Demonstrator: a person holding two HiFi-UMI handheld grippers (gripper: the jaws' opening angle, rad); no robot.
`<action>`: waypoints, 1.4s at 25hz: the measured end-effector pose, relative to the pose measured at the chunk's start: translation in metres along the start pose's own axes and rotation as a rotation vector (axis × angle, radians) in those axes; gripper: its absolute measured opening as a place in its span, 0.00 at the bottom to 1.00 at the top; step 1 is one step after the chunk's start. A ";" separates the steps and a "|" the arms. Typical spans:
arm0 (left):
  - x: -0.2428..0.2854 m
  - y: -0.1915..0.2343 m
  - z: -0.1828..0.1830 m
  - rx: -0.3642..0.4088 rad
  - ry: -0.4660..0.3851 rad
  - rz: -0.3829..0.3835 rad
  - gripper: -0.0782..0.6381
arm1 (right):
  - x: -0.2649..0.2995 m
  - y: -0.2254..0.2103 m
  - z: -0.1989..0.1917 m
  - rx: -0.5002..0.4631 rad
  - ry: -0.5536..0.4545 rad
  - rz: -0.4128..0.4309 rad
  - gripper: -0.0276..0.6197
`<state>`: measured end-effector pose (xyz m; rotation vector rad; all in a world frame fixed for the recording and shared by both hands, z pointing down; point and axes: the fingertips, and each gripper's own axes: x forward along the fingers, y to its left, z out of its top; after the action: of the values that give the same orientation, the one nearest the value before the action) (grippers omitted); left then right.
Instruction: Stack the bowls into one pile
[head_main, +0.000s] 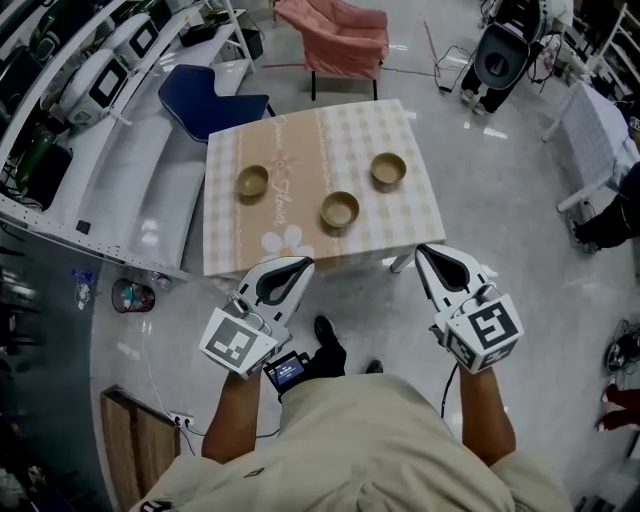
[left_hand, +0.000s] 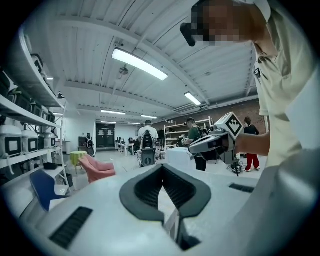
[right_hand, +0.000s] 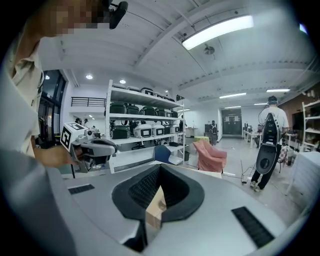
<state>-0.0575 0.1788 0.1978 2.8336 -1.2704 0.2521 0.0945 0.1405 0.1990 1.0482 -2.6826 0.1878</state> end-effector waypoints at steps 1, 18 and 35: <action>0.004 0.012 0.003 0.006 -0.007 -0.007 0.12 | 0.010 -0.003 0.003 -0.002 0.002 -0.010 0.05; 0.028 0.145 -0.002 -0.021 -0.080 -0.107 0.12 | 0.140 -0.005 0.034 -0.024 0.048 -0.098 0.05; 0.102 0.207 -0.068 -0.071 0.011 -0.038 0.12 | 0.255 -0.079 -0.064 0.021 0.170 -0.031 0.05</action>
<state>-0.1535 -0.0286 0.2727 2.7901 -1.1968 0.2169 -0.0203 -0.0692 0.3347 1.0303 -2.5163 0.2866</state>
